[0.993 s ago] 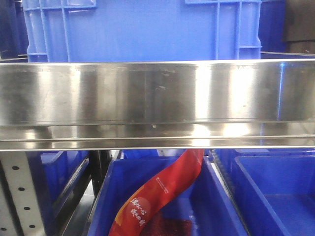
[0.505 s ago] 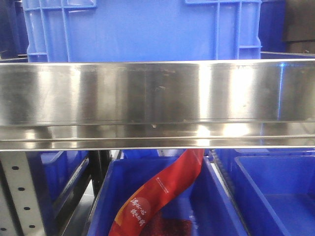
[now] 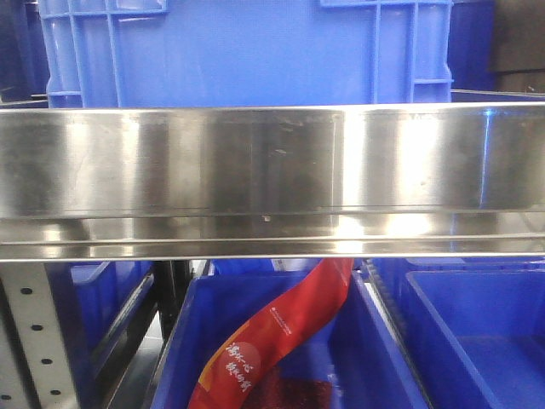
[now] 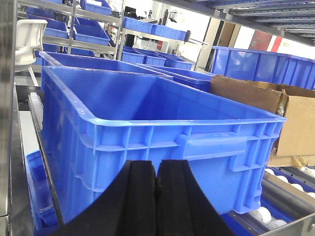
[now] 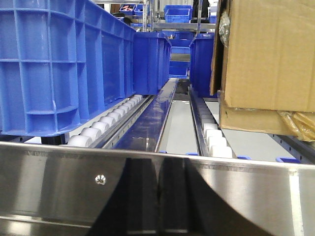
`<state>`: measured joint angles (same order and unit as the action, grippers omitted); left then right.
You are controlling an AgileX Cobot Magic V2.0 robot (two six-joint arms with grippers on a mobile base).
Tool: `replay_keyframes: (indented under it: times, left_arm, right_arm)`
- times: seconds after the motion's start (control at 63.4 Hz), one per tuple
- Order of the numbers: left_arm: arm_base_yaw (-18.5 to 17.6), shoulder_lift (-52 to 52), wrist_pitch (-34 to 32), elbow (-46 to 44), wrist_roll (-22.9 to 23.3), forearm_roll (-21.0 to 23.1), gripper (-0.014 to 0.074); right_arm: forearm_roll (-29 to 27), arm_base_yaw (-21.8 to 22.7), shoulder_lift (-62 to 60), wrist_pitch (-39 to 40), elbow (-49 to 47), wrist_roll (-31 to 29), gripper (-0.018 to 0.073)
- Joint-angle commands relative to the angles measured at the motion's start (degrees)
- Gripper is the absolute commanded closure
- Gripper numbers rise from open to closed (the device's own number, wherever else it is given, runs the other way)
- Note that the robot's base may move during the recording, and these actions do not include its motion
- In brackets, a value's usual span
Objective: Grab PVC pipe and place in blue bin
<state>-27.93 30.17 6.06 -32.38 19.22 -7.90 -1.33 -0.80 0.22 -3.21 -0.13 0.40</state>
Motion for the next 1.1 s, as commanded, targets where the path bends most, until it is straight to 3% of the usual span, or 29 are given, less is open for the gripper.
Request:
replay_keyframes:
  times: [0.0,0.11,0.315,0.52,0.804,1.041,1.088]
  left_arm:
    - [-0.4,-0.3,-0.9,0.0,0.3,-0.3,0.0707]
    - [0.5,-0.4,-0.7,0.6,0.3,-3.2,0.0707]
    - [8.2,-5.2,-0.7,7.0,-1.0,-5.2,0.0707]
    - [15.5,-15.0,-0.9,16.2,-15.4,3.5,0.0707]
    - [25.2,-30.2,-0.6,27.1,-15.8,4.0,0.0707]
    - [27.5,-30.2,-10.0,32.4,-19.2,8.4,0.0707]
    - [27.5,-30.2,-8.1,32.4,-19.2,8.7,0.0707]
  right_arm:
    - [0.4,0.3,-0.2,1.5,0.1,-0.4,0.0727]
    - [0.4,0.3,-0.2,1.5,0.1,-0.4,0.0727]
    - [0.4,0.3,-0.2,1.5,0.1,-0.4,0.0727]
    - [0.4,0.3,-0.2,1.5,0.1,-0.4,0.0727]
    - [0.4,0.3,-0.2,1.5,0.1,-0.4,0.0727]
    - [0.4,0.3,-0.2,1.5,0.1,-0.4,0.0727]
    - [0.4,0.3,-0.2,1.5,0.1,-0.4,0.0727]
